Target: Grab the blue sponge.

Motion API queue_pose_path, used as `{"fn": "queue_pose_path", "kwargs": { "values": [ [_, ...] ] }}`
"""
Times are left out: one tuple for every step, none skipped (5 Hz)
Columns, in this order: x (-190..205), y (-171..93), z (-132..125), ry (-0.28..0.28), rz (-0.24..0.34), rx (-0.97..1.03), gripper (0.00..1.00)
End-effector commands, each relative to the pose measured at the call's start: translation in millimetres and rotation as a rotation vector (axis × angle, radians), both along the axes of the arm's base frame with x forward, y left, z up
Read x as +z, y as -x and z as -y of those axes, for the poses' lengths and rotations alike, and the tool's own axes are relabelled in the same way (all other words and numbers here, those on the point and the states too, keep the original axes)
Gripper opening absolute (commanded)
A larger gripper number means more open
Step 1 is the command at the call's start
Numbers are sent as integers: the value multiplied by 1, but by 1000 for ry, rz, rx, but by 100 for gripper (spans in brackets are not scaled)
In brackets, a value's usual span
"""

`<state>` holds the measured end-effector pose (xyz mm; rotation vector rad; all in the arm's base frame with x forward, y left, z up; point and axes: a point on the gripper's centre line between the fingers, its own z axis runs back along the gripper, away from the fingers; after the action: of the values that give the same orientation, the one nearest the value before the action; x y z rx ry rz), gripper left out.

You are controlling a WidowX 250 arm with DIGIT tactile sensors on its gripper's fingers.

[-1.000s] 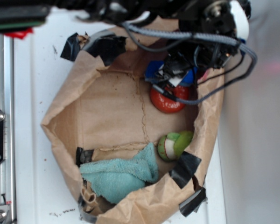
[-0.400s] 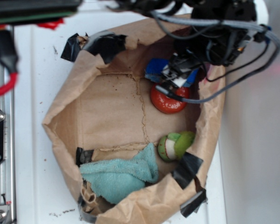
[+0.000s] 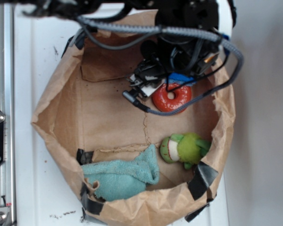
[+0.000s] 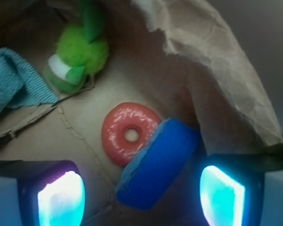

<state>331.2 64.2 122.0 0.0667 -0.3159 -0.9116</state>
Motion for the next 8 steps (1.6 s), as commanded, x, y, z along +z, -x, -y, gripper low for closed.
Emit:
{"fn": "queue_pose_path", "kwargs": {
  "values": [
    [22,24,14,-11,39,-10,100],
    [26,29,15,22,19,125,100],
    [26,29,15,22,19,125,100],
    [26,29,15,22,19,125,100],
    [26,29,15,22,19,125,100],
    [26,29,15,22,19,125,100],
    [7,21,17,10,37,161,100],
    [-2,17,19,19,29,190,100]
  ]
}}
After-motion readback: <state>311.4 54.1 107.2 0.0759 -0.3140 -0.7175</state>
